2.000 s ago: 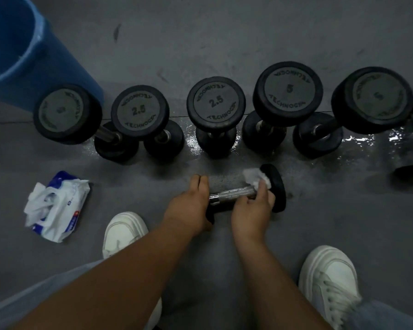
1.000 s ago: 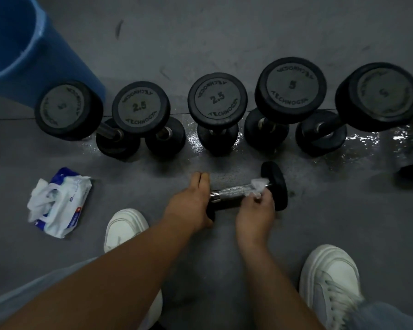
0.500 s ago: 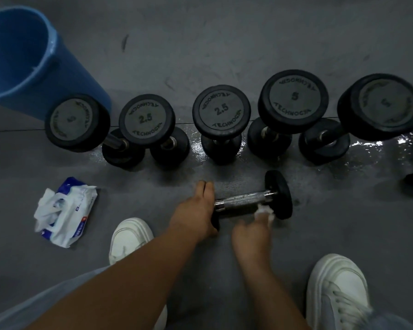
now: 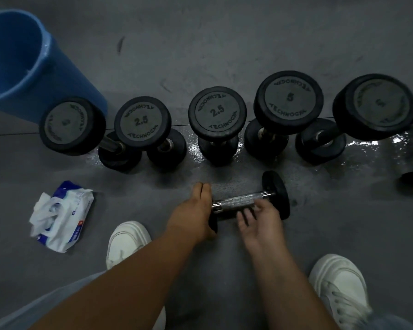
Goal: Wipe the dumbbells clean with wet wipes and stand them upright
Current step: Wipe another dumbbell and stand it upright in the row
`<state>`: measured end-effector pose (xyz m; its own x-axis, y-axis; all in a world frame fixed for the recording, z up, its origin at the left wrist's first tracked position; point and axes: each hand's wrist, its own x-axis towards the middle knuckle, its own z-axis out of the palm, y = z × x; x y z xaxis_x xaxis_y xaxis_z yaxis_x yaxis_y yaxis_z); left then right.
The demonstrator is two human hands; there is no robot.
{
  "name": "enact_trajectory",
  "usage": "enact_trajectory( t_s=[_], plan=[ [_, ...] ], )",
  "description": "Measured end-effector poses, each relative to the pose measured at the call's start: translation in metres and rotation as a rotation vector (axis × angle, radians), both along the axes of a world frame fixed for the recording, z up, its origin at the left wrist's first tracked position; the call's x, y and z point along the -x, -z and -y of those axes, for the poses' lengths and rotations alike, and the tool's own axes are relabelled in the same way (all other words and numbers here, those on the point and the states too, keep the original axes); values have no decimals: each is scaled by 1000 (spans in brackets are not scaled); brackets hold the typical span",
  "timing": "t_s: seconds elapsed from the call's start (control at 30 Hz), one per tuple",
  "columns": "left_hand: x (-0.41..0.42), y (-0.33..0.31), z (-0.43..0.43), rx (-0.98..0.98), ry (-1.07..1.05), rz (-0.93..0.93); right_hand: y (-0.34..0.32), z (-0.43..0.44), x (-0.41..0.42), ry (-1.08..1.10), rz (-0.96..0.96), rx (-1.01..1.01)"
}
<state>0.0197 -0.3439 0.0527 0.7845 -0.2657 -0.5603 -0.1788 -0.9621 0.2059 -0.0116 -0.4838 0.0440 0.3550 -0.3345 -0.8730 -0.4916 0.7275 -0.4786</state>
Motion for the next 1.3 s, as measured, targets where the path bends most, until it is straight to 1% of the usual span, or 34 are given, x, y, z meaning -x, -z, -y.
enact_trajectory(
  t_s=[0.07, 0.17, 0.2, 0.27, 0.33, 0.4, 0.43, 0.47, 0.53, 0.57, 0.67, 0.73, 0.87, 0.9, 1.03, 1.13, 1.23, 1.3],
  plan=[
    [-1, 1, -1, 0, -3, -1, -6, 0, 7, -127, 0, 251],
    [-1, 2, -1, -8, 1, -2, -14, -1, 12, -390, 36, 755],
    [-1, 3, -1, -9, 6, -5, -13, 0, 9, -480, 48, 876],
    [0, 4, -1, -4, 11, -8, -10, 8, 1, -651, 18, 995],
    [0, 4, -1, 1, 10, 10, -4, 12, -1, -832, -60, 993],
    [0, 4, -1, 0, 12, 8, -3, 13, 0, -988, -127, 934],
    [0, 4, -1, 1, 13, 5, -6, 13, -1, -998, -122, 924],
    [0, 5, -1, 5, 12, 3, -9, 14, -3, -960, -96, 946],
    [-1, 6, -1, 13, 8, 0, -11, 14, -6, -863, -60, 1049],
    [-1, 6, -1, 13, 9, 0, -12, 13, -7, -867, -85, 1057],
    [0, 7, -2, 7, 13, 4, -9, -1, 0, -1096, -234, 967],
    [1, 7, -2, 7, 10, 9, -5, -6, 9, -1143, -260, 950],
    [0, 5, -2, 13, 13, 3, 10, 5, 15, -1089, -280, 902],
    [-1, 4, -2, 16, 12, -1, 14, 9, 13, -1074, -261, 893],
    [0, 0, 0, 19, 15, -12, 22, 17, 25, -824, -32, 992],
    [-2, 1, 0, 15, 13, -17, 28, 14, 38, -679, 70, 1027],
    [-2, 2, 0, 7, 20, -19, 28, 8, 29, -613, 93, 1005],
    [-1, 2, 0, 6, 17, -16, 24, 3, 22, -665, 128, 1025]
  ],
)
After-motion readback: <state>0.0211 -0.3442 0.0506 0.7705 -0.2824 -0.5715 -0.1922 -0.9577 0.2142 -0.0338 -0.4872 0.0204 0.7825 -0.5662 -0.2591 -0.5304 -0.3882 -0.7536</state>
